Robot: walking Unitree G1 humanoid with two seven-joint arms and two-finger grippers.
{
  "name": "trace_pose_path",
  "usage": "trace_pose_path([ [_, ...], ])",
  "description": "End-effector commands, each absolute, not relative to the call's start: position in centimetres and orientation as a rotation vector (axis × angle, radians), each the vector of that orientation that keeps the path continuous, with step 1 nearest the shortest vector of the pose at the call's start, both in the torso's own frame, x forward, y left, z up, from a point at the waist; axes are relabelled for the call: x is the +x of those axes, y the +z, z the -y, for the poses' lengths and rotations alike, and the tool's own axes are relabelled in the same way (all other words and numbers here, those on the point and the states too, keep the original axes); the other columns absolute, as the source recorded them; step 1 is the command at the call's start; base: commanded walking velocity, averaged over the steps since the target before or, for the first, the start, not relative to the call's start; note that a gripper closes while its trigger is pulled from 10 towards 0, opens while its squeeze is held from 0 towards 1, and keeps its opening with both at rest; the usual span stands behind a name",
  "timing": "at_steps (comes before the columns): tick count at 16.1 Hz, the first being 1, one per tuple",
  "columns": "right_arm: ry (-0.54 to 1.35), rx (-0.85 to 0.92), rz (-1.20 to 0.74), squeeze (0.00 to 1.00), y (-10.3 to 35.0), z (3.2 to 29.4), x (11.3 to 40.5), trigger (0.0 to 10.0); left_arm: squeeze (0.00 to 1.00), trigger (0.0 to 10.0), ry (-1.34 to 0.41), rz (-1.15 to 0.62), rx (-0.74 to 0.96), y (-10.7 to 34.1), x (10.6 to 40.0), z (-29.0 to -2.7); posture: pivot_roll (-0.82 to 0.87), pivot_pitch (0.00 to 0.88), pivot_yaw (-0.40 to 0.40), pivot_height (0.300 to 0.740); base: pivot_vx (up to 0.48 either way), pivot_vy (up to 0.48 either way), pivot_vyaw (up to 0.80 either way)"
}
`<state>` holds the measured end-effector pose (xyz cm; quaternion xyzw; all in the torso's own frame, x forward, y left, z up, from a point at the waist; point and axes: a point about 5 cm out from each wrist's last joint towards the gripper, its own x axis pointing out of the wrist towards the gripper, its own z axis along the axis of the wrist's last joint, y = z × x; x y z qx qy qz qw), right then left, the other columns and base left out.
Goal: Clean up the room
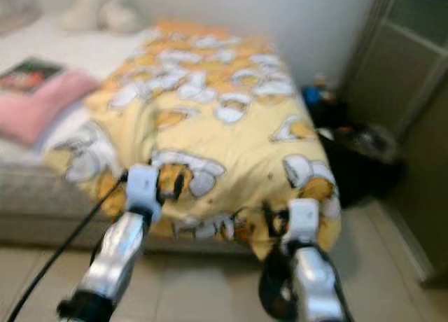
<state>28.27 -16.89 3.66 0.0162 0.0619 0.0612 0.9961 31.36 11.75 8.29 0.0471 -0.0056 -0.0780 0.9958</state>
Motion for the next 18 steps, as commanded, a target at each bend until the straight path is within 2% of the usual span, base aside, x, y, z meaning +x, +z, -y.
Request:
trace_pose_path([
  [1, 0.159, 0.020, -0.129, 0.00, 3.8, 16.2, 28.5, 10.0, 0.00, 10.0, -0.170, 0.060, 0.092, 9.6, 31.9, -11.3, 0.14, 0.000, -0.038, 0.740, 0.000, 0.000, 0.45],
  [3, 0.158, 0.033, -0.129, 0.00, 4.0, 15.9, 28.8, 10.0, 0.00, 10.0, -0.155, 0.055, 0.017, 10.1, 32.4, -11.6, 0.15, 0.000, -0.036, 0.740, 0.000, 0.000, 0.45],
  [8, 0.111, 0.033, -0.157, 0.00, 3.4, 16.0, 28.7, 10.0, 0.00, 10.0, -0.159, 0.052, 0.089, 10.3, 33.1, -13.7, 0.16, 0.000, -0.028, 0.740, 0.000, 0.480, 0.09],
  [15, 0.073, 0.043, -0.146, 0.00, 3.2, 16.0, 28.3, 10.0, 0.00, 10.0, -0.234, 0.048, 0.106, 10.4, 33.2, -13.0, 0.13, 0.000, 0.004, 0.740, 0.000, 0.480, 0.00],
  [18, -0.063, 0.110, -0.038, 0.00, 4.8, 17.5, 27.6, 10.0, 0.00, 10.0, -0.196, 0.096, -0.041, 10.9, 32.5, -13.9, 0.13, 0.000, -0.013, 0.740, 0.000, 0.480, 0.00],
])
